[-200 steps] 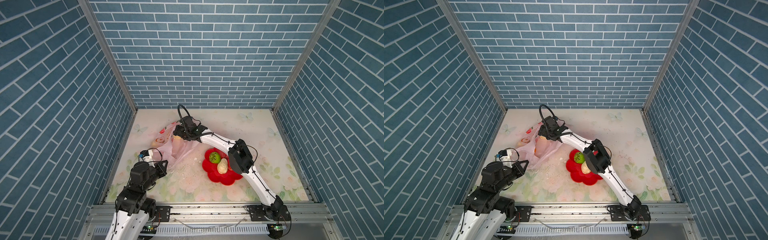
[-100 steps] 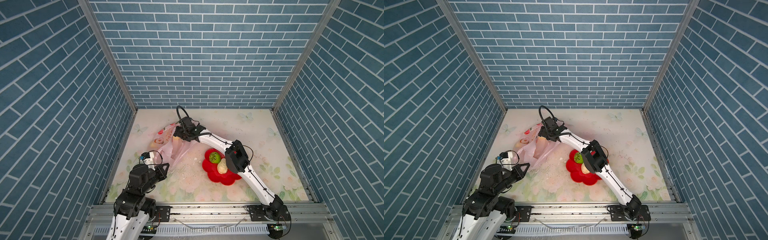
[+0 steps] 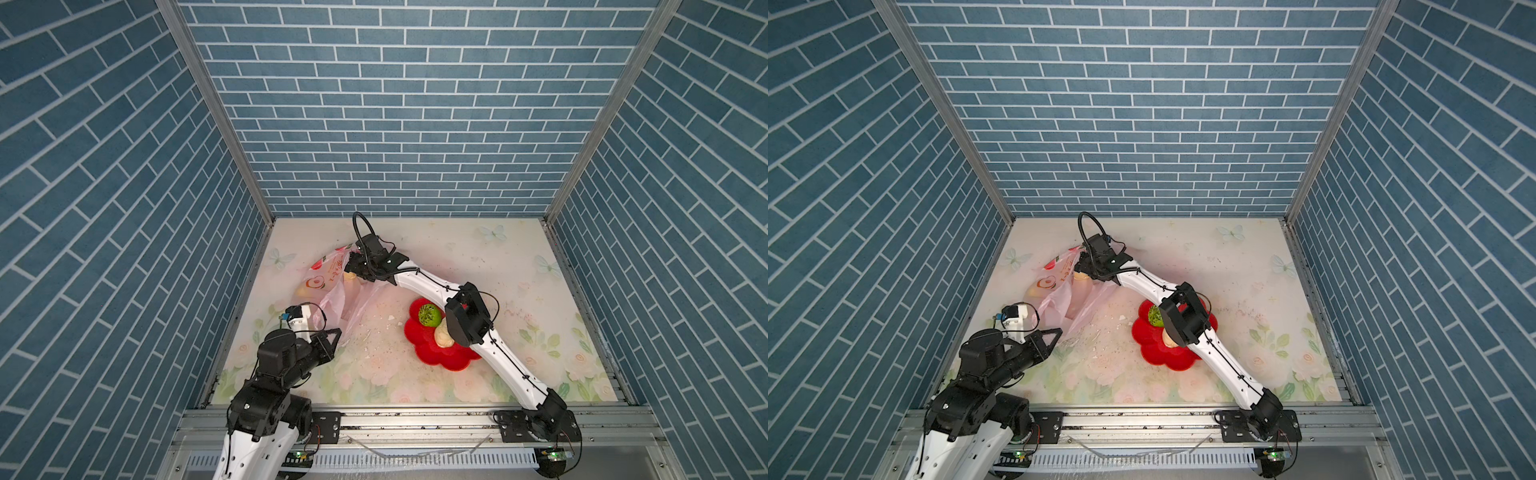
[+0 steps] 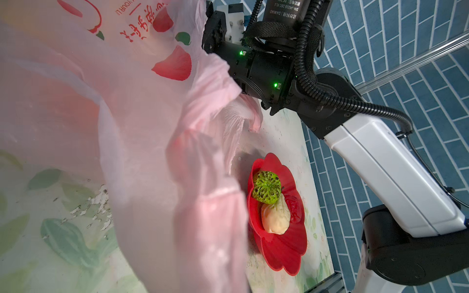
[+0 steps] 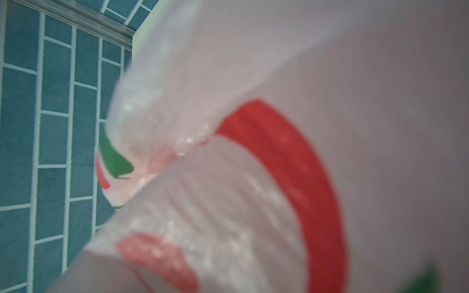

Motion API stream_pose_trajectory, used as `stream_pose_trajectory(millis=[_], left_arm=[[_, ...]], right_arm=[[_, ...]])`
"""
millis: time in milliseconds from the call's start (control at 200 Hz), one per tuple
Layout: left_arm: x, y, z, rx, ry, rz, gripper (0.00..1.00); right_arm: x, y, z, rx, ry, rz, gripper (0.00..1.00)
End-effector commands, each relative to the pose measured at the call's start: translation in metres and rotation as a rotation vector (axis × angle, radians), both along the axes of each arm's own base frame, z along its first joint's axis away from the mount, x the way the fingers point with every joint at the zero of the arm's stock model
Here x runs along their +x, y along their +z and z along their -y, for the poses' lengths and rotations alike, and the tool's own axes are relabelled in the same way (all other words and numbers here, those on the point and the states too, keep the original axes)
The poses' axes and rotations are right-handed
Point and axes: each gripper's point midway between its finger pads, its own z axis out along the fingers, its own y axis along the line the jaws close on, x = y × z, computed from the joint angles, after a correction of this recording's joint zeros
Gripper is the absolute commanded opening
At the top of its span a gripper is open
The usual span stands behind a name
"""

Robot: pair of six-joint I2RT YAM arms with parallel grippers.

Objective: Take the fake fruits out of the plastic bag
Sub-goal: 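Push the right gripper deeper into the bag and grasp the cream bun-shaped fruit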

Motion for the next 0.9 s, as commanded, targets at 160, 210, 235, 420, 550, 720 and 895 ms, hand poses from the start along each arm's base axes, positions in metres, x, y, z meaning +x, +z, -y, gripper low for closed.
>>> stream_pose_trajectory(millis=[160,210,235,420,550,720,895], left_arm=[[-0.006,-0.008,0.003,-0.002,-0.023,-0.026,0.00],[-0.005,-0.009,0.002,0.000,-0.019,-0.027,0.00],[-0.005,-0.009,0.002,0.001,-0.016,-0.026,0.00],[-0.002,-0.010,-0.006,0.027,0.028,-0.028,0.00],[0.007,-0.006,-0.014,0.038,0.086,-0.014,0.00],[0.022,0.002,-0.021,0.073,0.137,0.004,0.00],[0.035,0.004,-0.027,0.127,0.174,0.000,0.00]], right_arm=[[0.009,-0.007,-0.001,0.019,-0.008,-0.009,0.66],[0.008,-0.008,-0.001,0.020,-0.006,-0.010,0.62],[0.008,-0.008,-0.002,0.020,-0.005,-0.010,0.59],[0.006,-0.004,-0.001,0.034,0.004,-0.010,0.42],[-0.001,0.002,0.001,0.058,0.015,-0.010,0.32],[-0.009,0.023,0.010,0.088,0.022,0.029,0.24],[-0.024,0.048,0.022,0.104,0.059,0.069,0.21]])
